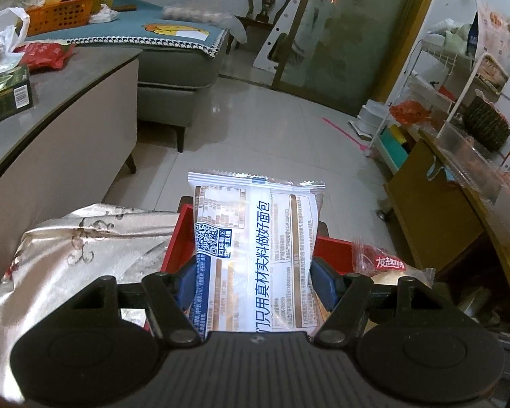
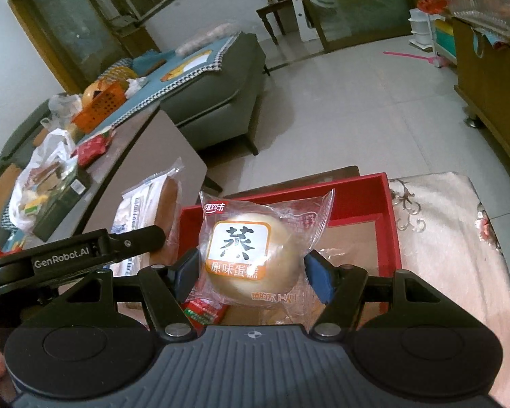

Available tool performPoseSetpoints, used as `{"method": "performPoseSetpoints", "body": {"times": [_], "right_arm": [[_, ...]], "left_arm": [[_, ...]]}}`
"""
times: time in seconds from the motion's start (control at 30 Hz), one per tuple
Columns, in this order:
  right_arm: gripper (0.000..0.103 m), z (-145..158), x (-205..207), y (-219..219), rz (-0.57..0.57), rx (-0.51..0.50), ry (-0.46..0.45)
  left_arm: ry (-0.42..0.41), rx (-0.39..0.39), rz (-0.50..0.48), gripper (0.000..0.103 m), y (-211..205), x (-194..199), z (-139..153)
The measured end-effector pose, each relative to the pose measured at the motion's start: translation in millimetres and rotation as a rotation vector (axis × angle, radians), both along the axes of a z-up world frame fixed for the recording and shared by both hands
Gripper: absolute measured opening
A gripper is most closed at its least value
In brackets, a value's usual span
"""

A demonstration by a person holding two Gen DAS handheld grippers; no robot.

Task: Organize snacks
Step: 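Carry the bun pack and white bread bag over the red box with both grippers, then lower both snacks into the red box and open both grippers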

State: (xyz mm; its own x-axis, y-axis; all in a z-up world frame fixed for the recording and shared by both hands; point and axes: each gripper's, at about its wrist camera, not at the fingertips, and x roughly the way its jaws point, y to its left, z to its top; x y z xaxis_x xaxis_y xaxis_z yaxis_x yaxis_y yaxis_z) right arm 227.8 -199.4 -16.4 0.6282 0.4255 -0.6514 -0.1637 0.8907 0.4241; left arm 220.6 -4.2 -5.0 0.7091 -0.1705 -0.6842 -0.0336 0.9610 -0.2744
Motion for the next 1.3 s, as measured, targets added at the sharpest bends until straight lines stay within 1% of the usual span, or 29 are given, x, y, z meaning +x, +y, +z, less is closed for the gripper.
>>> {"method": "performPoseSetpoints", "body": {"times": [0.47, 0.87, 1.0, 1.03, 1.17, 1.3], "right_arm": [[0.073, -14.8, 21.0, -0.4, -0.014, -0.033, 0.033], [0.074, -34.0, 37.3, 2.5, -0.016, -0.081, 0.073], [0.076, -38.4, 40.4, 3.4, -0.012, -0.095, 0.082], [0.079, -37.7, 40.9, 3.0, -0.016, -0.099, 0.080], [0.079, -34.7, 40.4, -0.2, -0.023, -0.101, 0.076], [0.081, -33.2, 36.8, -1.2, -0.023, -0.117, 0.076]], "left_arm": [[0.029, 0.034, 0.000, 0.061, -10.2, 24.3, -17.7], [0.083, 0.054, -0.009, 0.062, -17.5, 38.9, -39.4], [0.083, 0.058, -0.008, 0.064, -18.4, 39.5, -40.1], [0.084, 0.057, -0.009, 0.066, -18.3, 39.5, -40.4], [0.084, 0.069, -0.020, 0.066, -18.8, 37.7, -40.1], [0.083, 0.070, -0.026, 0.066, -18.9, 31.4, -36.5]]}}
